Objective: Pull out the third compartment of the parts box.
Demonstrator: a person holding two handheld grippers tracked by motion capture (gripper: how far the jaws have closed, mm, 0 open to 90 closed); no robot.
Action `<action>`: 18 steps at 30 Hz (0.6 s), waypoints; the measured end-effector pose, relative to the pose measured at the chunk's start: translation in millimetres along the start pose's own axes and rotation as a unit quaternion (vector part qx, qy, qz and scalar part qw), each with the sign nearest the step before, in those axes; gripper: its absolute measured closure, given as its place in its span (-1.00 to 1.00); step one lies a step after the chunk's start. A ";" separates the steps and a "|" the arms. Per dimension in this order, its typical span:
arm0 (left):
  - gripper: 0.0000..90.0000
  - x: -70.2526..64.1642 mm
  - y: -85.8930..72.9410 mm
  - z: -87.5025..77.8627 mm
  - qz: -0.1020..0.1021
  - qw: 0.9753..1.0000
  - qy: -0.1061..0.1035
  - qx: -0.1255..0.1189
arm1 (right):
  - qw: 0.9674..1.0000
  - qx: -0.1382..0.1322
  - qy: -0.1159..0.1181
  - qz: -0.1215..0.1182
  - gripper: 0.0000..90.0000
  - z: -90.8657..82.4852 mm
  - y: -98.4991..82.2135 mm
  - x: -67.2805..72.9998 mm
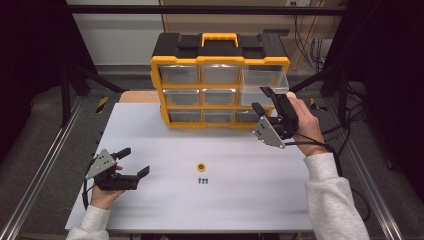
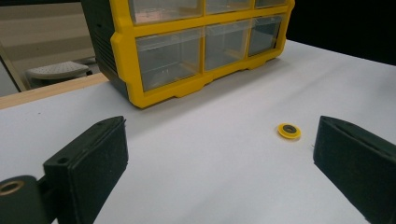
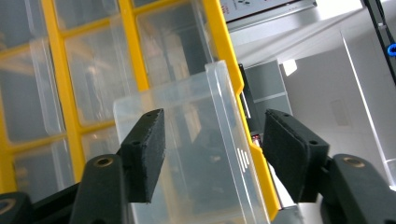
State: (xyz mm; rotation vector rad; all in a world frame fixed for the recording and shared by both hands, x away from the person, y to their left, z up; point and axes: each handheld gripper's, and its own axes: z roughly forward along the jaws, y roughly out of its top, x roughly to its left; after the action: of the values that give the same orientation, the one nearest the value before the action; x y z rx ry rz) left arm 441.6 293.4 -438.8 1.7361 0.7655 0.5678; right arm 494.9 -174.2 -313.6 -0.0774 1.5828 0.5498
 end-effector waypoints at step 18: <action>-0.94 -0.5 0.0 0.3 0.001 1.000 -0.001 0.001 | 0.951 -0.020 0.030 0.306 -0.64 -23.3 4.7 7.1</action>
State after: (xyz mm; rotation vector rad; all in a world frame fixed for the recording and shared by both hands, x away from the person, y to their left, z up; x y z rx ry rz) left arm 441.5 292.8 -439.0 1.7381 0.7636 0.5669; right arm 471.0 -177.2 -319.3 0.3846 1.6477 1.0685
